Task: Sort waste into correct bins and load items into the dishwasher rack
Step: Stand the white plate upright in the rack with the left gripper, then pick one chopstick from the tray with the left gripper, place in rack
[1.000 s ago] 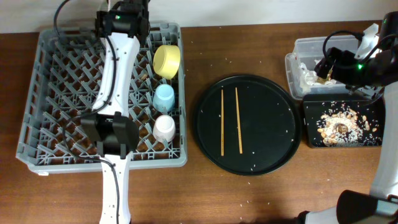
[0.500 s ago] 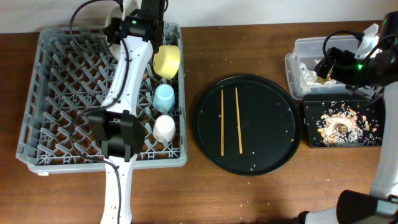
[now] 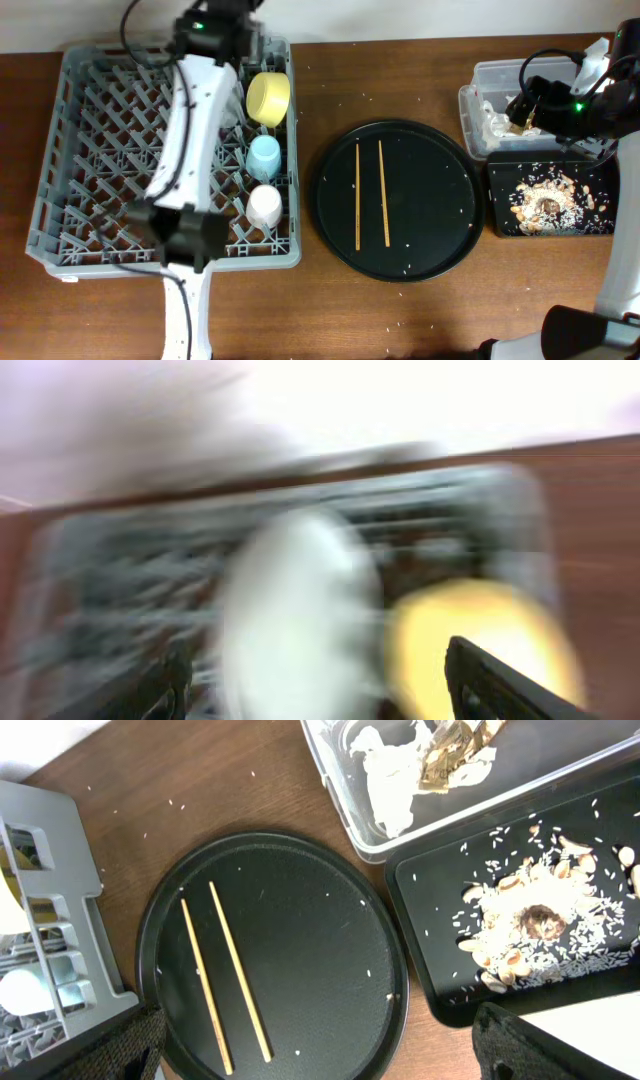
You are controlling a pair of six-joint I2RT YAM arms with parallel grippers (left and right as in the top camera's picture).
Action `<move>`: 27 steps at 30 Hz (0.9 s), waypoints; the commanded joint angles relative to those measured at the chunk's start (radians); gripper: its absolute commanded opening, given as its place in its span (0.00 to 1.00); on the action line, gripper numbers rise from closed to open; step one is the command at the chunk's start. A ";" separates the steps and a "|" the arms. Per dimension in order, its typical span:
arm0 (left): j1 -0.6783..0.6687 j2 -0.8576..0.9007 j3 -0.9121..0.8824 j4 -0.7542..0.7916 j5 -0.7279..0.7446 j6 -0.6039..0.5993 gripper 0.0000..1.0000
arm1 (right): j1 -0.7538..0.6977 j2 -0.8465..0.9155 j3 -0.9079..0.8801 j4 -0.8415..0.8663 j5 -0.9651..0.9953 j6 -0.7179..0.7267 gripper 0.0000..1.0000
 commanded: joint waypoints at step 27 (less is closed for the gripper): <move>-0.371 0.296 0.319 -0.475 0.298 -0.317 0.01 | -0.003 0.002 0.005 0.000 0.012 0.000 0.98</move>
